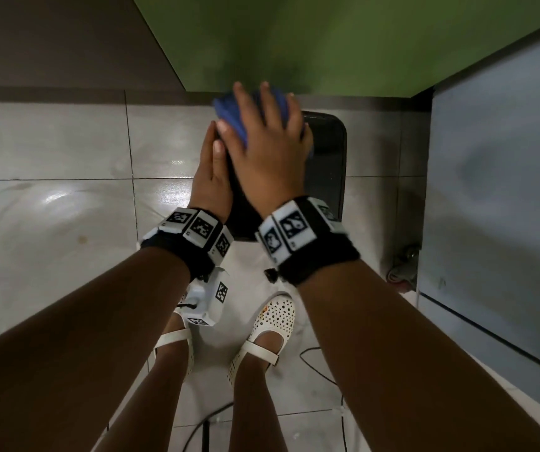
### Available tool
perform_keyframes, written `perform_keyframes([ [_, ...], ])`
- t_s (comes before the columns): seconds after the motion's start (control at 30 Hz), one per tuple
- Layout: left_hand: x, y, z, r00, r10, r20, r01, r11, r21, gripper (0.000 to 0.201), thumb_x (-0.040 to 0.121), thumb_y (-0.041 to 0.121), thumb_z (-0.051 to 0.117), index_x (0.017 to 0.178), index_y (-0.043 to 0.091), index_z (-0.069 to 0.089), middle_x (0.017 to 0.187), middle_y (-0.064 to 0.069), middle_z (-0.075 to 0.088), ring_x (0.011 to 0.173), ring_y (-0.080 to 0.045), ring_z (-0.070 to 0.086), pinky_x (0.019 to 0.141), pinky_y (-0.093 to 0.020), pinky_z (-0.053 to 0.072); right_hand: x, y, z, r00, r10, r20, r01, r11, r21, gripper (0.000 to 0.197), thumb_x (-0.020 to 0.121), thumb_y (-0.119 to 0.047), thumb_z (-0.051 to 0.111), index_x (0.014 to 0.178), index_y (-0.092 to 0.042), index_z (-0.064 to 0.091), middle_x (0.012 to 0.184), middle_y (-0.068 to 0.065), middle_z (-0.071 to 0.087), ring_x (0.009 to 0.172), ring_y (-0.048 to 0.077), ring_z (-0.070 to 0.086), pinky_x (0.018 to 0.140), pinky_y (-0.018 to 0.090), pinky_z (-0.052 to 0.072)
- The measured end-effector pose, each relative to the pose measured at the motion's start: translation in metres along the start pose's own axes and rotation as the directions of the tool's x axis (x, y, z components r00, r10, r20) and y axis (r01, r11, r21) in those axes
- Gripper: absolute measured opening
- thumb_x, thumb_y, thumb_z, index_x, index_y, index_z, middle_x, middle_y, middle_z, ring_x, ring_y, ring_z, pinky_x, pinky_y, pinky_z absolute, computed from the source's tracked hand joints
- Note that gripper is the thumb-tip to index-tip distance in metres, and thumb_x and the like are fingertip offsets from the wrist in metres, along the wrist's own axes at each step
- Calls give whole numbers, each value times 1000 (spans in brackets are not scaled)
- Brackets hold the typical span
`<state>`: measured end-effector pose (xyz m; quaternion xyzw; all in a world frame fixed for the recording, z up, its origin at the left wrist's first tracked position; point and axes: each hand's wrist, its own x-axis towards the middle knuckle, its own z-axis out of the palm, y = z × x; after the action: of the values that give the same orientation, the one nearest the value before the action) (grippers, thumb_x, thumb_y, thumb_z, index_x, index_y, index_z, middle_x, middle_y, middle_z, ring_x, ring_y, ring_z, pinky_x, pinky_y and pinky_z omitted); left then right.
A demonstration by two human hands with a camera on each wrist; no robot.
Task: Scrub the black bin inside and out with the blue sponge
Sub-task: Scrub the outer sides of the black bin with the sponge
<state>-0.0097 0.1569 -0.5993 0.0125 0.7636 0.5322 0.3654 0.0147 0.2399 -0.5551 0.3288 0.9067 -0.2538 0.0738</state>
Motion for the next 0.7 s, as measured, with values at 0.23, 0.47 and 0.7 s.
perform_keyframes([
  [0.23, -1, -1, 1, 999, 5, -47, -3, 999, 39, 49, 98, 35, 22, 144, 20, 22, 142, 2, 41, 126, -3, 38, 99, -10, 31, 7, 7, 10, 995, -75, 62, 84, 983, -165, 47, 97, -49, 29, 143, -39, 28, 154, -2, 26, 145, 31, 5, 113, 56, 5],
  [0.47, -4, 4, 3, 994, -15, -112, 18, 1000, 25, 45, 99, 31, 26, 144, 27, 23, 147, -2, 37, 125, -8, 38, 103, -20, 35, 10, 46, -6, 998, 62, -19, -65, 971, -231, 48, 96, -50, 31, 142, -35, 32, 153, 4, 28, 144, 36, 9, 113, 58, 6],
  [0.7, -2, 7, 8, 997, 24, -68, -20, 998, 57, 43, 99, 35, 26, 142, 36, 24, 140, 0, 45, 109, -2, 40, 80, -5, 36, 11, 43, -7, 845, 525, -99, -533, 839, -107, 49, 100, -44, 21, 147, -29, 17, 158, 10, 8, 143, 43, 0, 110, 65, 7],
])
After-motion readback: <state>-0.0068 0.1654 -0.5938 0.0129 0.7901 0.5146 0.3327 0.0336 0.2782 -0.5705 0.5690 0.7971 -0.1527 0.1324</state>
